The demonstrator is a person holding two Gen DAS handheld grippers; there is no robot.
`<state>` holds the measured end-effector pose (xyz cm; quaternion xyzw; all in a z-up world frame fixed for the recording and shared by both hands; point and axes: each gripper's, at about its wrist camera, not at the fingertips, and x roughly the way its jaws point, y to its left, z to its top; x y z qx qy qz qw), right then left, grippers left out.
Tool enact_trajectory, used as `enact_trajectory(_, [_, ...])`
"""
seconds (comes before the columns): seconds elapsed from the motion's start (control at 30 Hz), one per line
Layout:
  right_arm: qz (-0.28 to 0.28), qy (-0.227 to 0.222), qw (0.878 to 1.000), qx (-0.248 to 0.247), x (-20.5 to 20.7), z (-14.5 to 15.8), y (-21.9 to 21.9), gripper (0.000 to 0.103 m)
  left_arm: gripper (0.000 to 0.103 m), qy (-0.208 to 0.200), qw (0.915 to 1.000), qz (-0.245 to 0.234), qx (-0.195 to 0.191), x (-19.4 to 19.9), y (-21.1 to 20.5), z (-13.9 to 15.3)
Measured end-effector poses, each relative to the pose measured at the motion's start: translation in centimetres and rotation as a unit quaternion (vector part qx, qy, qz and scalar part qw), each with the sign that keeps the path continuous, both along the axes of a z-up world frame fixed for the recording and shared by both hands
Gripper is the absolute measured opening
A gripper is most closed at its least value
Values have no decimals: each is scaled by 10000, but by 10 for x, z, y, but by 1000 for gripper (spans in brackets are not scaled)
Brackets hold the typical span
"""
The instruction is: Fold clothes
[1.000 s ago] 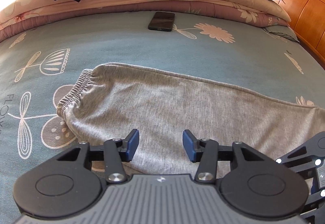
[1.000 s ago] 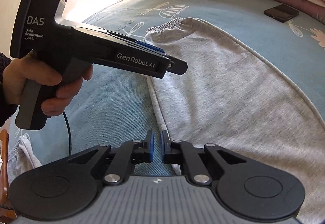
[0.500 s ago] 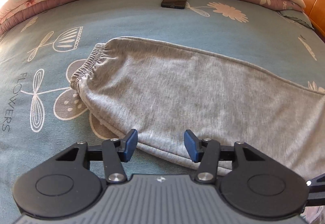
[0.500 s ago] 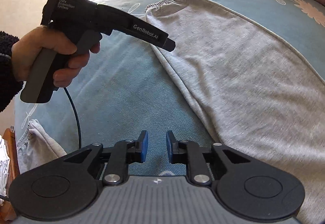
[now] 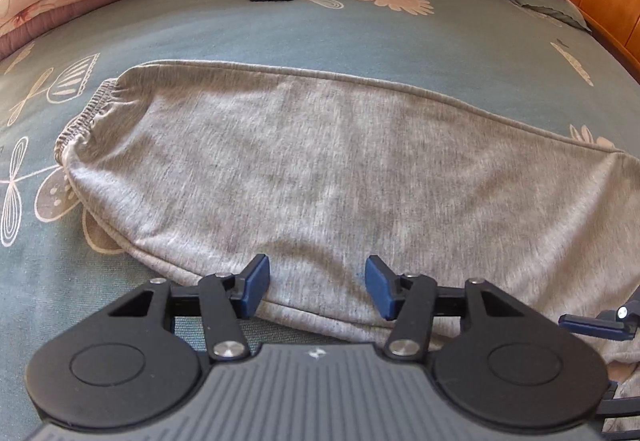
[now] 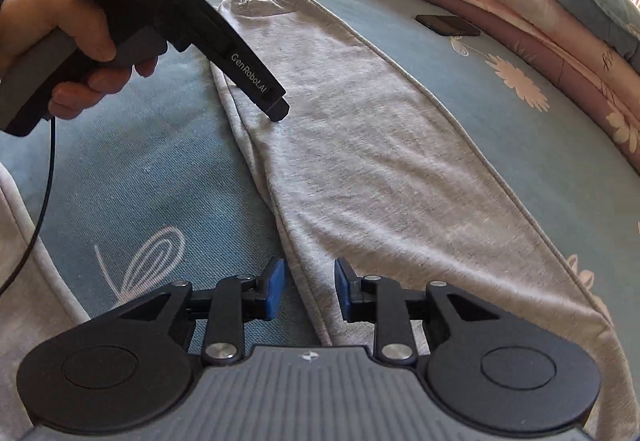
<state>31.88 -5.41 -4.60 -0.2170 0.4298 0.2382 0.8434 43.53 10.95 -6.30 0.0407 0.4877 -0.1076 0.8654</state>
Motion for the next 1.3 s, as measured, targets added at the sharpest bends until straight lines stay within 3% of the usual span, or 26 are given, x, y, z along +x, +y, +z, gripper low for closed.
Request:
enact_trajectory(0.03, [153,-27,9996,-222,-1,-6,2,30,54,15,10000,15,16,1,0,-1])
enact_trajectory(0.07, [232,-69,9988,-423,-1,-10,4,22,55,29,10000,30,34,1,0,-2])
enact_trajectory(0.1, [242,-139,9982,-533,-2,-11,3,5,56,26,10000,33,69,1,-1,-2])
enact_trajectory(0.27, [-517,264,9979,301,14,7,-32,5,58,14,9998,55,171,1,-3,-4])
enact_trajectory(0.37, [-760,282,9965,218,17,6,-39,18,58,-1,9997,144,181,0,-3,-1])
enact_trajectory(0.5, [-424,43,9986,309,4,14,-34,24,58,-72,9996,166,218,-3,-3,4])
enact_trajectory(0.83, [832,-643,9936,-423,-8,-5,11,23,58,-280,9994,-1,186,-11,-9,18])
enact_trajectory(0.87, [876,-708,9922,-529,-7,-6,14,9,58,-309,9994,20,163,-13,-7,19])
enact_trajectory(0.9, [834,-726,9925,-517,-4,-3,12,3,58,-336,9993,71,158,-15,-5,21])
enact_trajectory(1.0, [346,-309,9983,356,8,17,-8,3,58,-272,9993,262,82,-19,6,21])
enact_trajectory(1.07, [-23,60,9957,919,17,26,-23,3,58,-170,9990,415,-29,-20,13,19])
enact_trajectory(1.2, [209,256,9977,588,18,17,-16,8,57,-5,9971,719,-266,-18,26,16])
enact_trajectory(1.27, [348,118,9986,390,15,16,-6,12,57,42,9955,862,-389,-16,32,16])
enact_trajectory(1.3, [431,-21,9985,352,13,17,-2,21,57,61,9948,918,-442,-14,35,15])
